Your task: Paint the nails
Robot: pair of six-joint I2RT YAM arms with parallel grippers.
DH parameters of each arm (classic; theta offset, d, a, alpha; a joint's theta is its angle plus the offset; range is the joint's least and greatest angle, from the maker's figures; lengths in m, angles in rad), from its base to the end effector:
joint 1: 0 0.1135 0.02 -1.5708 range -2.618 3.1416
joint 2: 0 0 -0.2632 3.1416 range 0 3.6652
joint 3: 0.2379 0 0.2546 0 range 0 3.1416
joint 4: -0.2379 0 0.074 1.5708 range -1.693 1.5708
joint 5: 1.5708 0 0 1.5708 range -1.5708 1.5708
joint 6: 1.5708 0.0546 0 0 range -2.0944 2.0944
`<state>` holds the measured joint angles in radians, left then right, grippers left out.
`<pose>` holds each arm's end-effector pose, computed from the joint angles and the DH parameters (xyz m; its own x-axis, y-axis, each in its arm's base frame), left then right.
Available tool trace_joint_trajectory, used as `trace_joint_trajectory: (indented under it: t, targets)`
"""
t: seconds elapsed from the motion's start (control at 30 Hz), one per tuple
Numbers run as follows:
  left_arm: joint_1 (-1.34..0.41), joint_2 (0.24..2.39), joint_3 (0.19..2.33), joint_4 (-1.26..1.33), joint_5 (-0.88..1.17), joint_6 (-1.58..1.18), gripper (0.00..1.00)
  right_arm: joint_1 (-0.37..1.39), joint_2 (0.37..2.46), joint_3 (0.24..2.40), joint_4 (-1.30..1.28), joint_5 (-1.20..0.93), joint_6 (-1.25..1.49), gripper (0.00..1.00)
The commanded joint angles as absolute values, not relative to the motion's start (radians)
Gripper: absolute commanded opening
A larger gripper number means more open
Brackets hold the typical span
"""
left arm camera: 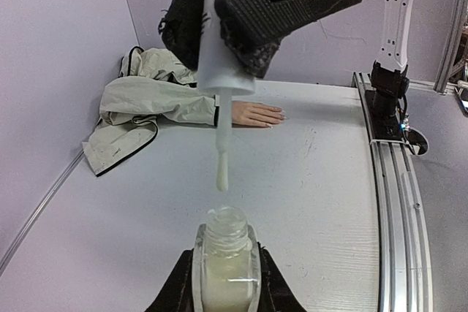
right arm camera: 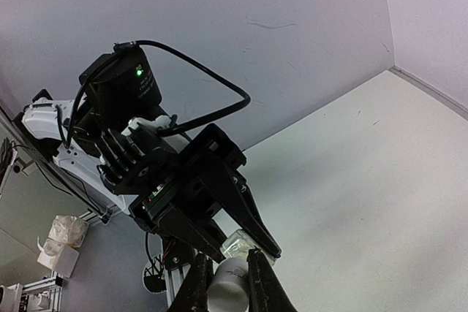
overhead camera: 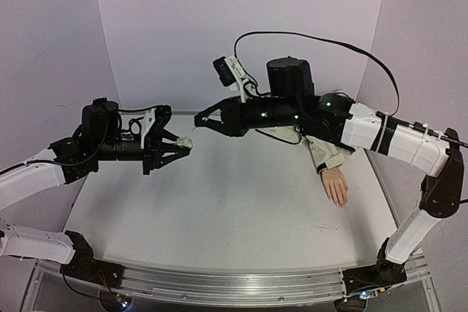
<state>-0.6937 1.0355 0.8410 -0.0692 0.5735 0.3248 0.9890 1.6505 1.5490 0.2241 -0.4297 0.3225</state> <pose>0.1778 -0.1863 0.3197 0.1100 0.2572 -0.9601 0.9547 0.2415 0.1741 0.2095 0.3600 0.4256 -0.2490 0.1458 -0.9575 -0.9572 0.1138 0.2662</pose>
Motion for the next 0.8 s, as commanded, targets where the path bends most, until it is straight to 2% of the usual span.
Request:
trace_joint_trajectory:
  t: [0.0,0.77]
  targets:
    - [-0.692,1.025,0.846,-0.013,0.577,0.335,0.0,0.994,1.659,1.575,0.272,-0.444,0.326,0.0]
    - [-0.692,1.026,0.846,-0.012,0.578,0.333,0.0,0.998,1.692,1.587,0.262,-0.47,0.328,0.0]
